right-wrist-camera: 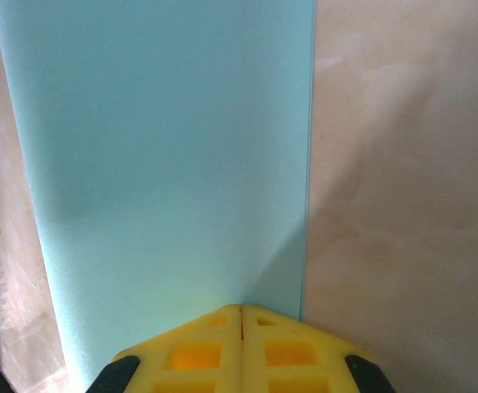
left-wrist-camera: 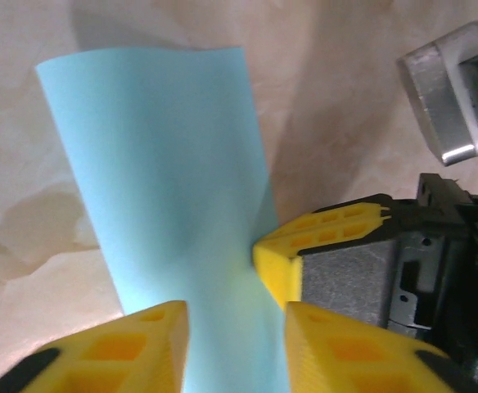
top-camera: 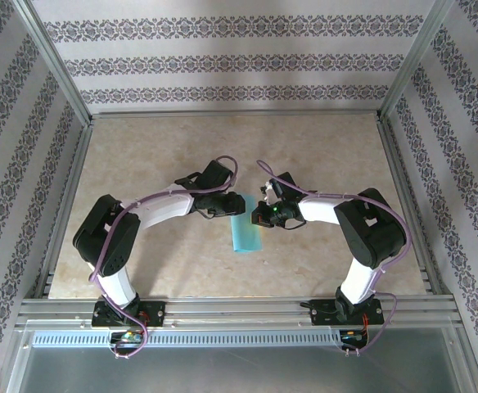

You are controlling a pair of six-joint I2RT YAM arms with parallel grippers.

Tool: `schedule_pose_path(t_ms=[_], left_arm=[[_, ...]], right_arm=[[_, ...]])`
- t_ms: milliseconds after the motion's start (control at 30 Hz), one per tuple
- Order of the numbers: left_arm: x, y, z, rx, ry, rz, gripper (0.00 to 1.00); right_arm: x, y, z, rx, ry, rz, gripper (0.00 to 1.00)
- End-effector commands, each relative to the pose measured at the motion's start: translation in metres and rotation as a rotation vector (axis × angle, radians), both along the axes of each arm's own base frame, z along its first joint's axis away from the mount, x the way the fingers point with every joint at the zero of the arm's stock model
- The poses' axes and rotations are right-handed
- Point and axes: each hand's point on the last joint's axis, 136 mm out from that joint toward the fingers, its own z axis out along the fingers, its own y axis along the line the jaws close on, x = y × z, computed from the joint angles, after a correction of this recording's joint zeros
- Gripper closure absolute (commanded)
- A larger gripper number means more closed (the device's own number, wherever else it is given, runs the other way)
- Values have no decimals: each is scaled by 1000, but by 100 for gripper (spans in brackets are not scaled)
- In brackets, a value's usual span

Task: Fold a paper plane with a square sheet of paper (fold left side to right side)
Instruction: Hold the square sheet of paper at the center of the table, then first fold the square sheet of paper in half at the center of the table.

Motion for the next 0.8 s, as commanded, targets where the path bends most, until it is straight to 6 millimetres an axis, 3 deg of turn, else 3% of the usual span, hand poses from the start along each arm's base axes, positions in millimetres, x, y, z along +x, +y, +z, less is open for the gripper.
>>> schedule_pose_path(t_ms=[0,100,300,467,767], left_arm=[[6,-12,5,-80,-35,-33,73],[4,-18,-3,-106,-9,-44,79],[2,4,-35,-8,31,-31,81],[-4,7,-50,-29,69,-47,82],[-14,32,-76,20,109,-11,85]], right_arm=[[-30,-30,-46,-192,116,-2,100],[-30,-30,-46,-197,117,-2,100],[-31,-31,-48,-210,122,2,100],[-32,-35,-49,-234,127,8,100],[-35,-39,-54,-262,139,12,100]])
